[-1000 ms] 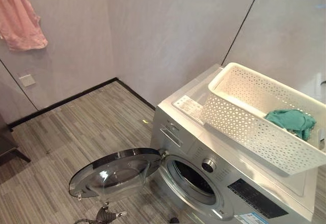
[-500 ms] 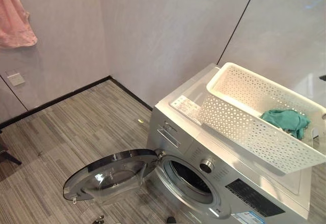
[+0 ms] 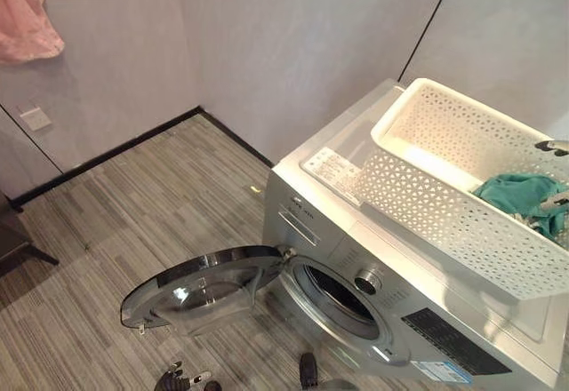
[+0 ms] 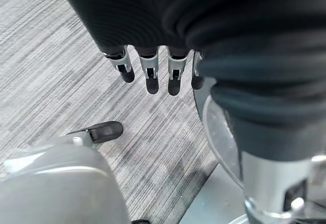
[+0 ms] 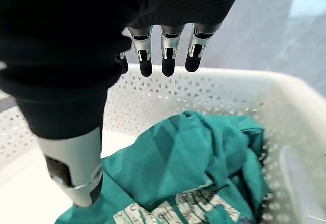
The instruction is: Grab the laundry basket,head to the washer,open it,put in the laundry and shut it.
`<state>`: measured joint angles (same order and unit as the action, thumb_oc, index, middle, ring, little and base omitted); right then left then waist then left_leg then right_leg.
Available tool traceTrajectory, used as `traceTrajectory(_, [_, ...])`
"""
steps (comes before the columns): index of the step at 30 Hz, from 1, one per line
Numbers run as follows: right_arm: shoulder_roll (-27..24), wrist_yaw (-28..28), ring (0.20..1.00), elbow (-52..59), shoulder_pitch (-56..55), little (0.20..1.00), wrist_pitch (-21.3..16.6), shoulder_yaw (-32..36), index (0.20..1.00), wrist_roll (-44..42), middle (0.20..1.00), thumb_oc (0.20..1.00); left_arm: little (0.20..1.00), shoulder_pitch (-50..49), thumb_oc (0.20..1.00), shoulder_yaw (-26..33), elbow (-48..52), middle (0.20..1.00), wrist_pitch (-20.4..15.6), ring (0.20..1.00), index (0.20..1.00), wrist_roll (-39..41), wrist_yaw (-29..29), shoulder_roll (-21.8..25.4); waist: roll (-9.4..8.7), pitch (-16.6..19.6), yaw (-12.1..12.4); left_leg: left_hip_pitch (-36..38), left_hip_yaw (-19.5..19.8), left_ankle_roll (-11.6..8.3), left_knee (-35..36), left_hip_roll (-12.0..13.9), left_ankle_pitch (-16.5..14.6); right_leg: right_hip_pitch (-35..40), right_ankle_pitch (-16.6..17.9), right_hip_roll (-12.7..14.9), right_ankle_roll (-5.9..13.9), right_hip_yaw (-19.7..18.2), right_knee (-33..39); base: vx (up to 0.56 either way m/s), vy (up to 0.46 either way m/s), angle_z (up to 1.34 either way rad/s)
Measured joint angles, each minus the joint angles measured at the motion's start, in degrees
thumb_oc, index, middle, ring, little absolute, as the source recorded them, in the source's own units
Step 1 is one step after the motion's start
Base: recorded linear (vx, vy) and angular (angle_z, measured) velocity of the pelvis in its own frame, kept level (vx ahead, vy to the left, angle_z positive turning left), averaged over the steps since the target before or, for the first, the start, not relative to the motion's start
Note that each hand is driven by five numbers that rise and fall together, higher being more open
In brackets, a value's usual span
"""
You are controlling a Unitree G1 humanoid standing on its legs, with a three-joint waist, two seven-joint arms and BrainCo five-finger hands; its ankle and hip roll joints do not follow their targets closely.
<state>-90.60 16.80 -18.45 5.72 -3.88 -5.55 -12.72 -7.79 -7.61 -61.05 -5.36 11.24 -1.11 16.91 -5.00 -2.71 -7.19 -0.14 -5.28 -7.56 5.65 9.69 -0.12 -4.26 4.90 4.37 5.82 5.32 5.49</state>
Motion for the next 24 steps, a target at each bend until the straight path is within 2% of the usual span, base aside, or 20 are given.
traceTrajectory(10, [3.1,0.9,1.0,-3.0,3.6,1.0,0.2,-7.3,1.0,0.7,1.0,1.0,1.0,0.7,1.0,-0.4,1.6,1.0,-0.4,1.0,1.0,0.2,0.0,0.4,-0.34,-1.7,0.2,-2.1,0.3,-0.63,0.0,0.9,0.4,-2.0,0.2,-0.9,-0.82,0.1,0.0,0.03,-0.06,0.0])
traceTrajectory(16, [3.3,0.8,1.0,-7.9,10.9,1.0,0.2,-15.7,1.0,8.2,1.0,1.0,1.0,0.9,1.0,0.1,1.8,1.0,-1.2,1.0,1.0,2.4,0.0,0.9,0.26,-2.4,0.2,-5.0,1.8,-1.27,-0.2,1.6,1.1,-3.9,0.5,-1.5,-1.34,1.6,-0.5,0.01,-0.066,0.1])
traceTrajectory(21, [5.1,0.7,1.0,-11.4,18.3,1.0,0.1,-22.5,1.0,14.8,1.0,1.0,1.0,1.4,1.0,0.1,1.5,1.0,-2.0,1.0,1.0,4.0,-0.1,1.4,1.14,-4.7,1.8,-7.8,2.9,-1.97,-0.2,2.6,2.2,-6.2,1.0,-2.5,-2.25,2.4,-0.2,0.0,-0.077,0.08])
traceTrajectory(24, [6.1,0.7,1.0,-13.5,20.4,1.0,0.2,-22.8,1.0,17.0,1.0,1.0,1.0,1.1,1.0,0.0,2.2,1.0,-2.1,1.0,1.0,4.5,-0.2,1.4,1.71,-5.6,2.1,-9.5,3.5,-2.12,-0.2,2.9,3.0,-7.4,1.0,-2.9,-2.38,3.2,-0.2,-0.01,-0.063,0.15])
